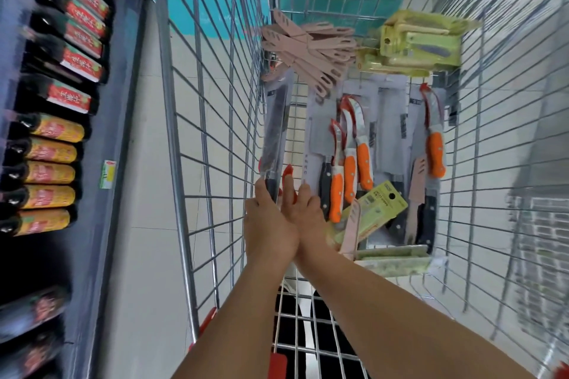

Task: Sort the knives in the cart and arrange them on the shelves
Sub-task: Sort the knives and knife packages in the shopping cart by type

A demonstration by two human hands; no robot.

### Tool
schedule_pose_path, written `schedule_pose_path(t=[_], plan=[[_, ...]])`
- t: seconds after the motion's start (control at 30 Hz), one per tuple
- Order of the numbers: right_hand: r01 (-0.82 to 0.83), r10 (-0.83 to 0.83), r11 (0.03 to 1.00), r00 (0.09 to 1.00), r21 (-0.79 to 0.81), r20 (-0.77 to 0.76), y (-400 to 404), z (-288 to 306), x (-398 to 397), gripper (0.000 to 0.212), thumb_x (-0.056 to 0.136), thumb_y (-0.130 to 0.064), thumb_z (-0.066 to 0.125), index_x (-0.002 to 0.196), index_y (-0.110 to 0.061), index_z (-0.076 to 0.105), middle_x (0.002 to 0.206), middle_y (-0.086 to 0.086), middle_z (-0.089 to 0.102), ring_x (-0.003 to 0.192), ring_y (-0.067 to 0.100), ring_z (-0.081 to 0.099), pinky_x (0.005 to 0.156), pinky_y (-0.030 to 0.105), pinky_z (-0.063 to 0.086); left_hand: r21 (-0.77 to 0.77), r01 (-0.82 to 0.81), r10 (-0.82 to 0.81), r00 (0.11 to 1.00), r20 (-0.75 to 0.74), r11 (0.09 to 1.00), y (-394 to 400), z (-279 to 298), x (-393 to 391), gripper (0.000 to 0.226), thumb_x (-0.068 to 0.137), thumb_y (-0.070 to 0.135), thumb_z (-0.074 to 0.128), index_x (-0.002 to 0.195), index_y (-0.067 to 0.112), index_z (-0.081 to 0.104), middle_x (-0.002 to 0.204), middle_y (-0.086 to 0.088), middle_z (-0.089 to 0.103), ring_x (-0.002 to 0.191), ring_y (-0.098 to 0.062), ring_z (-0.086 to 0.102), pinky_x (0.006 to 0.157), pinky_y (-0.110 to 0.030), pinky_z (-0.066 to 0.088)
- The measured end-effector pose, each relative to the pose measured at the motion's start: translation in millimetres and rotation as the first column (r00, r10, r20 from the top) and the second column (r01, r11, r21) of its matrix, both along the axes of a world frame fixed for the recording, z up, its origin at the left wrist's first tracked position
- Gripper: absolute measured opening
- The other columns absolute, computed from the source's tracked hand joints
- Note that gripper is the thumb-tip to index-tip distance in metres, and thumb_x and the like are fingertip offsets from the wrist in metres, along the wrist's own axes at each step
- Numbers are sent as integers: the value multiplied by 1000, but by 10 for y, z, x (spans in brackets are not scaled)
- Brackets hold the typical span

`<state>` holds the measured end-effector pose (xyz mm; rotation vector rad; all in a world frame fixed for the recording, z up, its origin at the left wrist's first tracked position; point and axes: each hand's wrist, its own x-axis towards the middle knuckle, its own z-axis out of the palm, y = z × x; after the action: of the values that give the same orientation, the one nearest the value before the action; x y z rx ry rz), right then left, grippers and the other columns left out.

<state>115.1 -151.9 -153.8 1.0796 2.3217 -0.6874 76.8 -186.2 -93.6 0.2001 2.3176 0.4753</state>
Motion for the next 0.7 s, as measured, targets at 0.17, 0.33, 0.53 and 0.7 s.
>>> schedule_pose_path(t=[0.17, 0.33, 0.53, 0.7], plan=[[61, -61, 998, 998, -3, 17, 16, -6, -29, 71, 98, -25, 38, 149, -9, -7, 138, 21, 32, 120, 35, 39, 96, 37, 39, 12, -19, 19, 1000, 8, 1000, -2, -8, -8, 82, 85, 1, 51, 149, 29, 9, 142, -8, 31, 124, -26, 44, 95, -34, 43], [136, -136, 990, 991, -26, 3, 15, 46, -65, 39, 99, -17, 35, 135, -5, 28, 130, 16, 41, 118, 31, 45, 88, 38, 46, 19, -31, 31, 1000, -6, 999, -3, 3, -4, 72, 89, 9, 50, 148, 27, 13, 140, -9, 34, 122, -28, 46, 94, -36, 43], [146, -151, 982, 988, -122, -32, 119, 110, -66, 28, 97, -11, 38, 123, -2, 40, 126, 19, 46, 113, 34, 50, 89, 40, 45, 22, -10, 10, 1000, -10, 1000, -21, 1, -14, 81, 82, 1, 53, 148, 27, 15, 134, -10, 37, 115, -29, 50, 87, -38, 49], [247, -286, 939, 947, -241, -143, 315, 278, 22, 39, 83, -9, 56, 119, -3, 43, 113, 15, 49, 101, 32, 52, 77, 35, 41, 28, 53, -53, 999, -12, 998, -35, -3, -17, 82, 84, 2, 53, 148, 33, 12, 129, -12, 38, 104, -30, 53, 76, -36, 47]])
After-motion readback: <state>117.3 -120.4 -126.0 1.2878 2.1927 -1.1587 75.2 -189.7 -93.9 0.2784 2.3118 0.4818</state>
